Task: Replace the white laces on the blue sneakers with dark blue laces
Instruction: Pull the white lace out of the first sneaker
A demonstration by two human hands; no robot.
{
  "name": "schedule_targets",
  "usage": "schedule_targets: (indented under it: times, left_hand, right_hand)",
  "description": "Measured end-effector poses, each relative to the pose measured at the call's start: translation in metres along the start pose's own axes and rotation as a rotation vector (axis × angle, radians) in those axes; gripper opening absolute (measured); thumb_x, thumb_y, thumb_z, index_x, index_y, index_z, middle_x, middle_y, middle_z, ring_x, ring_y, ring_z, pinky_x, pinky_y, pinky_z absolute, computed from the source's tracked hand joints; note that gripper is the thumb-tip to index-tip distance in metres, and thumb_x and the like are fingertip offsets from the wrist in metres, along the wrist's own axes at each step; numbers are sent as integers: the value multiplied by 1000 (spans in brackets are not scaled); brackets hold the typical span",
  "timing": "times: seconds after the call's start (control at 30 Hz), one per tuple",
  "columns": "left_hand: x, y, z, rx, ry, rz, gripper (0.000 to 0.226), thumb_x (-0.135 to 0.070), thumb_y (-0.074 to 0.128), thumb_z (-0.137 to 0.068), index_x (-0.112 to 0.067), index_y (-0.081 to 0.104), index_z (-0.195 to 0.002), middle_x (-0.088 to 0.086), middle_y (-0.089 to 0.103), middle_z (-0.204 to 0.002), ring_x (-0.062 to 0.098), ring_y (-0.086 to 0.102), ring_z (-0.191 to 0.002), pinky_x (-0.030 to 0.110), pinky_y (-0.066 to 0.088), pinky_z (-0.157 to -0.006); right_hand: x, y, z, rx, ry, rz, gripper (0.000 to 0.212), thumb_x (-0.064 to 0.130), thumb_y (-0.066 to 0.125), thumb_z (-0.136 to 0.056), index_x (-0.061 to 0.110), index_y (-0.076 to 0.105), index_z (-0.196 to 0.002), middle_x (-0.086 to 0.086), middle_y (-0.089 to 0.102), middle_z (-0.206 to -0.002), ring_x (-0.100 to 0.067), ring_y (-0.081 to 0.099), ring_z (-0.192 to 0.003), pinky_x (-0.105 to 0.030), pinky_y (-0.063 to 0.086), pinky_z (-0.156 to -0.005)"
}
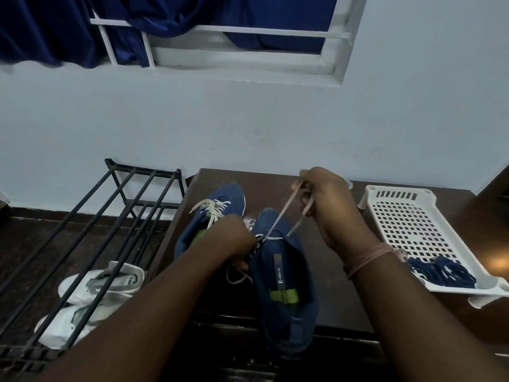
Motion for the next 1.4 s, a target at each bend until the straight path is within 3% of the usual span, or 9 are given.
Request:
schedule_targets:
  times: [0.13, 0.33, 0.5, 0.63, 0.7, 0.87, 1.0, 1.17, 1.4]
  left_hand:
    - [-3, 3, 1, -18, 13, -27, 25, -10, 56, -93, 3, 66, -112, 19, 73, -100, 30, 68, -71, 37, 63, -68]
    - [-2, 4, 3, -70, 63, -134, 29, -17, 52, -95, 0, 69, -112, 18, 71, -109, 33, 71, -99, 38, 60, -83]
    - [-10, 5, 11, -97, 123, -152, 24, -19, 53, -95, 0, 69, -94, 19, 70, -99, 33, 68, -97, 37, 54, -78]
    - [-15, 6, 20, -127, 159, -161, 34, -30, 53, -97, -12, 54, -68, 10, 58, -76, 33, 66, -94, 33, 46, -71]
    - [-15, 6, 19, -117, 146, -171, 34, -28, 54, -95, -12, 51, -65, 16, 63, -84, 34, 66, -96, 33, 47, -72]
    - [-14, 5, 14, -79, 168, -209, 31, -17, 55, -95, -5, 54, -67, 19, 64, -83, 38, 64, -99, 34, 44, -67]
    - [-12, 3, 9, -88, 137, -189, 21, -12, 53, -92, -1, 63, -78, 15, 61, -76, 32, 65, -81, 28, 42, -57]
    - [-8, 1, 8, -129, 114, -225, 14, -14, 55, -90, -3, 60, -83, 23, 67, -100, 37, 66, -100, 30, 40, -66]
    - [-8, 6, 5, -125, 114, -228, 13, -13, 53, -92, -5, 60, -84, 20, 68, -104, 35, 66, -102, 32, 45, -72]
  right_hand:
    - [-9, -9, -3, -144, 204, -622, 41, 20, 61, -90, 22, 38, -57, 1, 29, -45, -14, 20, -40, -26, 18, -48]
    - [-2, -34, -12, -266, 98, -607, 49, 36, 75, -81, 21, 37, -54, 0, 24, -47, -22, 27, -49, -33, 38, -54]
    - [-16, -29, 1, -49, 56, 528, 42, 55, 76, -75, 17, 58, -79, 1, 63, -72, -17, 60, -63, -23, 45, -57]
    - [-29, 3, 18, 482, 66, 1082, 29, 40, 72, -85, 14, 74, -97, -2, 69, -93, -18, 64, -87, -21, 41, -62]
    - [-32, 11, 19, 562, 66, 1218, 27, 33, 63, -93, 9, 72, -96, -7, 66, -91, -19, 57, -83, -25, 38, -66]
    - [-22, -2, 11, 325, 182, 830, 35, 22, 52, -91, 14, 48, -57, -3, 48, -60, -17, 44, -57, -29, 35, -55]
    - [-21, -2, 16, 405, 295, 730, 30, 21, 48, -93, 13, 53, -65, -8, 50, -73, -19, 45, -65, -36, 37, -63]
    - [-28, 7, 22, 548, 238, 1037, 30, 32, 49, -98, 19, 50, -71, 0, 49, -72, -18, 48, -69, -24, 33, -54]
    - [-40, 0, 17, 404, 490, 627, 21, 24, 61, -90, 3, 62, -89, -19, 71, -79, -25, 68, -60, -30, 55, -49]
Point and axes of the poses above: each hand's wrist, its own z-axis away from the middle knuckle, its own y-axis out of the palm, x = y × z, the point moved 2 cm from there along -z, towards the middle knuckle
